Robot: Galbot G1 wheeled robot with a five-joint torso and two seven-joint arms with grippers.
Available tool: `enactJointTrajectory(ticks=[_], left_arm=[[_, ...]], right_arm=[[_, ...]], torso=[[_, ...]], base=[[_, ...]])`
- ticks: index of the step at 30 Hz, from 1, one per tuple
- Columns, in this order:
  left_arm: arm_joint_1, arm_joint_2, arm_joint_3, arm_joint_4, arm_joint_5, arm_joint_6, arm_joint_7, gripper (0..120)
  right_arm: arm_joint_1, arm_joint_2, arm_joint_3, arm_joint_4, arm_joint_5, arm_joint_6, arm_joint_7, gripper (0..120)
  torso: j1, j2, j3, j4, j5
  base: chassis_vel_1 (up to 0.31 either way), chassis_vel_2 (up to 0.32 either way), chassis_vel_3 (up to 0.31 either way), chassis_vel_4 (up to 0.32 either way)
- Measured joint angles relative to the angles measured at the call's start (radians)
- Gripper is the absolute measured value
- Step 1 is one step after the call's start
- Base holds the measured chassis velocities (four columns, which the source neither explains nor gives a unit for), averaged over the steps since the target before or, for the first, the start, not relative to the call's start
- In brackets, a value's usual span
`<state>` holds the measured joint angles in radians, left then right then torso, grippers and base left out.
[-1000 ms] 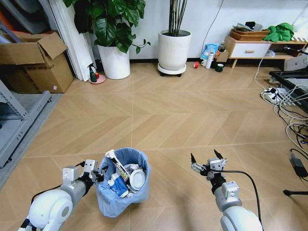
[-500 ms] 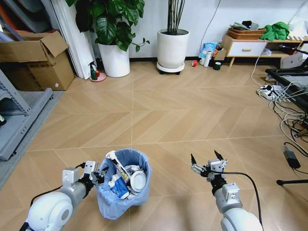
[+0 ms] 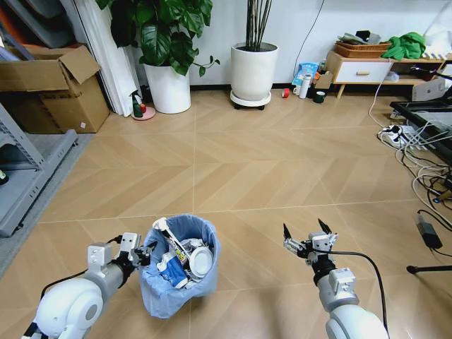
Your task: Pick up the trash bin and place the garbage on the floor into it.
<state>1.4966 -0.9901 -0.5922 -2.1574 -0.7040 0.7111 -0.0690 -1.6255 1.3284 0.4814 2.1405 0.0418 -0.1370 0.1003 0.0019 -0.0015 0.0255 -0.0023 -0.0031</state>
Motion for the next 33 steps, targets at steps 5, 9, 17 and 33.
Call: enactJointTrajectory(ticks=[5, 9, 17, 33], left_arm=[[0.001, -0.009, -0.001, 0.001, 0.004, 0.0, 0.0, 0], [0.007, -0.017, -0.002, -0.002, 0.009, 0.0, 0.001, 0], [0.018, -0.031, -0.01, -0.008, 0.02, -0.002, 0.001, 0], [-0.014, -0.112, -0.056, 0.101, -0.042, -0.014, -0.353, 0]], right_arm=[[0.0, 0.001, -0.003, 0.001, -0.001, 0.001, 0.0, 100], [-0.003, 0.001, -0.003, 0.002, -0.003, 0.001, 0.0, 100], [-0.01, 0.002, -0.003, 0.005, -0.007, 0.0, -0.002, 100], [-0.004, 0.008, -0.003, -0.014, -0.011, 0.037, -0.001, 100]], torso=[[0.0, 0.0, 0.0, 0.0, 0.0001], [0.0, 0.0, 0.0, 0.0, 0.0], [0.0, 0.0, 0.0, 0.0, 0.0], [0.0, 0.0, 0.0, 0.0001, 0.0002]], base=[[-0.008, -0.009, 0.007, 0.01], [0.0, 0.0, 0.0, 0.0], [-0.004, -0.007, 0.004, 0.004], [-0.004, -0.007, 0.003, 0.006]])
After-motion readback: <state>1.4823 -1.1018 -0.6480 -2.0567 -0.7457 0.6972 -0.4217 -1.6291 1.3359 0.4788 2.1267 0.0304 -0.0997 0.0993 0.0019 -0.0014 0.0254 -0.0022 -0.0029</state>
